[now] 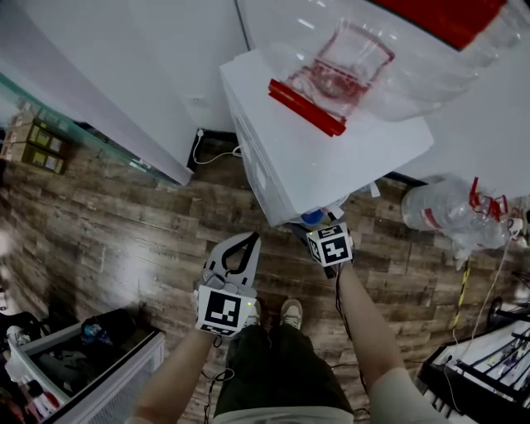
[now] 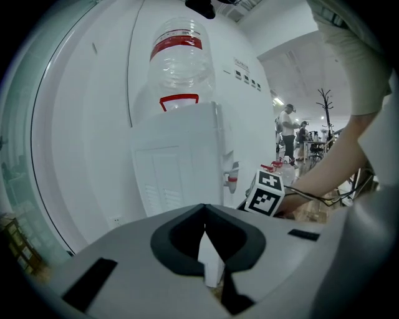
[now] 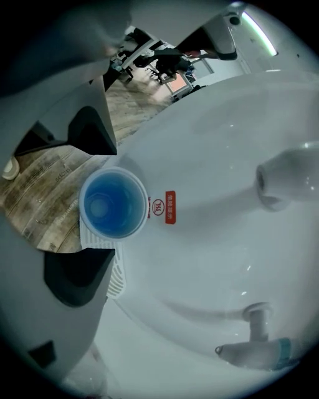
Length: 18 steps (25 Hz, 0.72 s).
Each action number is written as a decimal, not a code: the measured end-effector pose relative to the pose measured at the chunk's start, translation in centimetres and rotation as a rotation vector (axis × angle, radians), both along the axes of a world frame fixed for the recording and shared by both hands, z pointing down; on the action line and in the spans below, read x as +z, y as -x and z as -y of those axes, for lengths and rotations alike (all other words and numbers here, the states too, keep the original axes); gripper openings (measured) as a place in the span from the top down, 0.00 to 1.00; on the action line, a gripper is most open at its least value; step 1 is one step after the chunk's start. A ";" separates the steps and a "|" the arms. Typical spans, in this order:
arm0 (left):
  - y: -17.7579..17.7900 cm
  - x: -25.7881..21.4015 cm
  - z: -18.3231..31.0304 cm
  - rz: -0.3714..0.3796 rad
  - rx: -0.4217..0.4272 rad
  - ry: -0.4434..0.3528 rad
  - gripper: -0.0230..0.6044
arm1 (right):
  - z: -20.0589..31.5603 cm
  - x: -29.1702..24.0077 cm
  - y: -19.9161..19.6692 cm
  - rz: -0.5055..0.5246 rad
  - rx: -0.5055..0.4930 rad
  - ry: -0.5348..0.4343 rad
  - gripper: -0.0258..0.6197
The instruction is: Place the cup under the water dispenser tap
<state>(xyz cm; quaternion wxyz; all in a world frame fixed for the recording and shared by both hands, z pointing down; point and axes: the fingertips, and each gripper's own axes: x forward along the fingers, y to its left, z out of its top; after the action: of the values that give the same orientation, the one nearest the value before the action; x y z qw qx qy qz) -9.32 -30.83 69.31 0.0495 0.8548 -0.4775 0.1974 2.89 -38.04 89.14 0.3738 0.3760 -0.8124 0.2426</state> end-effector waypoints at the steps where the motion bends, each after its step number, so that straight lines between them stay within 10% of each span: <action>1: 0.0 -0.1 0.0 -0.001 -0.002 0.005 0.95 | 0.0 -0.3 -0.2 0.001 0.006 0.001 0.23; 5: 0.0 -1.1 -0.2 0.004 -0.002 0.022 0.95 | -0.7 -2.1 -0.8 0.007 0.022 0.009 0.24; 18: -0.4 -9.2 -1.6 0.014 -0.003 0.034 0.95 | -4.5 -14.7 -3.3 0.049 0.102 -0.028 0.72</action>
<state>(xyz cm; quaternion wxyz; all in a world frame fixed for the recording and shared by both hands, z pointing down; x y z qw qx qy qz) -8.92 -29.21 60.09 0.0612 0.8516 -0.4757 0.2113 6.24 -33.59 74.42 0.3356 0.4159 -0.8045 0.2592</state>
